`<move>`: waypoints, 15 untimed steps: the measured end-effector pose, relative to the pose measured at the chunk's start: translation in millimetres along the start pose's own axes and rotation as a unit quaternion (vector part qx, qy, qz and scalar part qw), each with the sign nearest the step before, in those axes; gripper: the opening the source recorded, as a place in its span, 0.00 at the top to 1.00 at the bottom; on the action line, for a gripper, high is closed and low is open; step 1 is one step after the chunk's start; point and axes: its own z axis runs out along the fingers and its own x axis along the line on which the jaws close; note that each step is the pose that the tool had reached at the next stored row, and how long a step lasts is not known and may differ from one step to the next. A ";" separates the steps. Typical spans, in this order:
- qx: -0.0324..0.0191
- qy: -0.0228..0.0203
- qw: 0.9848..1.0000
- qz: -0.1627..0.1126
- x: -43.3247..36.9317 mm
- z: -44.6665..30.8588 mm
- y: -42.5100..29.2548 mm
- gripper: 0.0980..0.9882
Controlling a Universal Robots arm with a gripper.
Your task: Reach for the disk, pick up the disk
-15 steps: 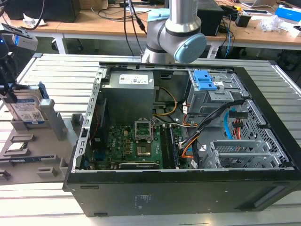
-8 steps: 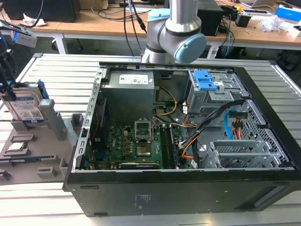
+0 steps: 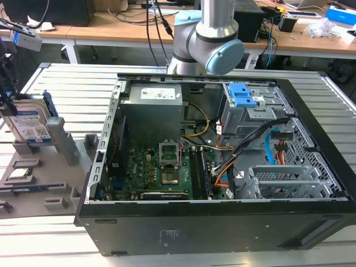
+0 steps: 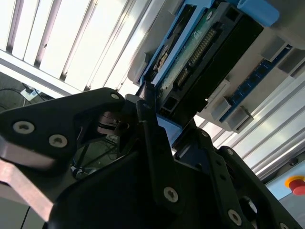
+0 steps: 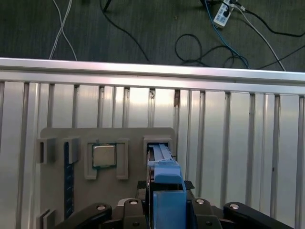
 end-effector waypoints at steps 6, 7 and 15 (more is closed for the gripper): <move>0.000 0.000 1.000 0.000 0.1 -7.0 -0.2 0.70; 0.000 0.000 1.000 0.000 0.1 -8.6 -0.3 0.70; 0.000 0.000 1.000 0.000 0.1 -27.1 -0.1 0.70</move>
